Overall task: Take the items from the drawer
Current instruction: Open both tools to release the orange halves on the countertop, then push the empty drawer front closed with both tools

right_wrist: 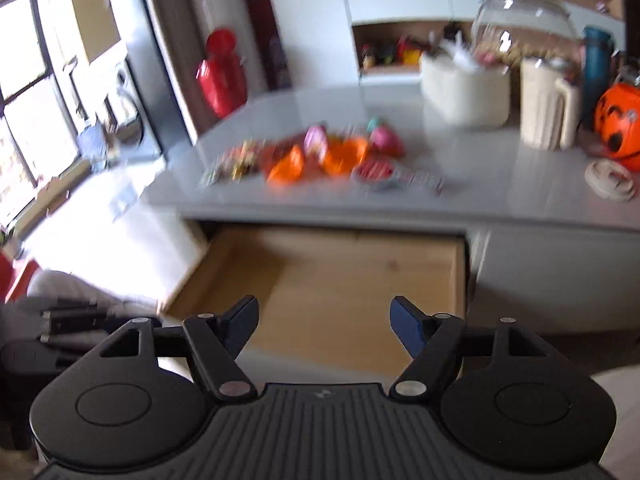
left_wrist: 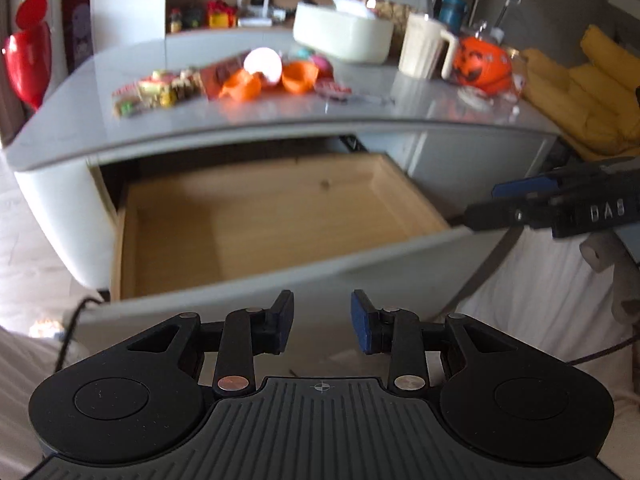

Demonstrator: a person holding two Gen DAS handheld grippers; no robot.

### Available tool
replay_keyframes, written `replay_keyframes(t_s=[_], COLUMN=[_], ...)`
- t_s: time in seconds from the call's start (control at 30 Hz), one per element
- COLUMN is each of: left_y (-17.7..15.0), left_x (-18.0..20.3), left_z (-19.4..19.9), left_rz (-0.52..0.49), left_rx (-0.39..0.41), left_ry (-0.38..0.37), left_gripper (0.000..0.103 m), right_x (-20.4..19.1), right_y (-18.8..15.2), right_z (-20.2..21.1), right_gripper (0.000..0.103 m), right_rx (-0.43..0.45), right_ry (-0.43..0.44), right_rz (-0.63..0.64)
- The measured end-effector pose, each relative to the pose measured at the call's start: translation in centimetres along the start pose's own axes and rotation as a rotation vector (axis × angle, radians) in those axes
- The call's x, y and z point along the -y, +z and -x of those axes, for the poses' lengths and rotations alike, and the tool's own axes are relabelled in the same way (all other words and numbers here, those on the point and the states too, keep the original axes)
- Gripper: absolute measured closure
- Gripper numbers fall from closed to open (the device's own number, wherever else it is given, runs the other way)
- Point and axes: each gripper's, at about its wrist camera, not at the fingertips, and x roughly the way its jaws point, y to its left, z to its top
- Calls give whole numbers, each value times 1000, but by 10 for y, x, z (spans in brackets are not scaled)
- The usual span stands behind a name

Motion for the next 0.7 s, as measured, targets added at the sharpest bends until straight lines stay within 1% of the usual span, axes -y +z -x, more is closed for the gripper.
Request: replay_keyframes(t_s=[0.03, 0.1, 0.2, 0.3, 0.37, 0.4, 0.47, 0.53, 0.57, 0.67, 0.7], left_y=[-3, -8, -16, -17, -12, -8, -4, 1, 5, 23, 28], left_x=[-1, -4, -8, -17, -22, -22, -21, -22, -24, -30, -32], left_z=[-8, -21, -31, -36, -39, -42, -47, -53, -56, -72, -77], left_rz=[12, 22, 23, 62, 79, 90, 78, 84, 89, 99, 104], left_rx=[-43, -98, -110, -67, -24, -24, -8, 11, 21, 51, 61], left_ry=[10, 9, 28, 63, 91, 94, 118, 139, 145, 166, 173], left_gripper=[68, 68, 68, 68, 70, 69, 69, 68, 69, 69, 69], right_x=[-8, -20, -31, -32, -33, -32, -24, -17, -14, -9, -7], right_y=[-13, -30, -45, -48, -47, -47, -43, -39, -36, -23, -18], right_z=[-11, -33, -59, -80, -83, -84, -86, -89, -92, -106, -112], right_gripper=[30, 30, 30, 30, 30, 30, 34, 34, 36, 42, 42], right_rx=[-57, -138, -177, -208, -210, -206, -180, -155, -145, -115, -105], right_ry=[4, -8, -52, -84, -97, -96, -91, -76, -73, -103, -117], right_rz=[24, 71, 91, 60, 50, 45, 16, -27, -46, -52, -48])
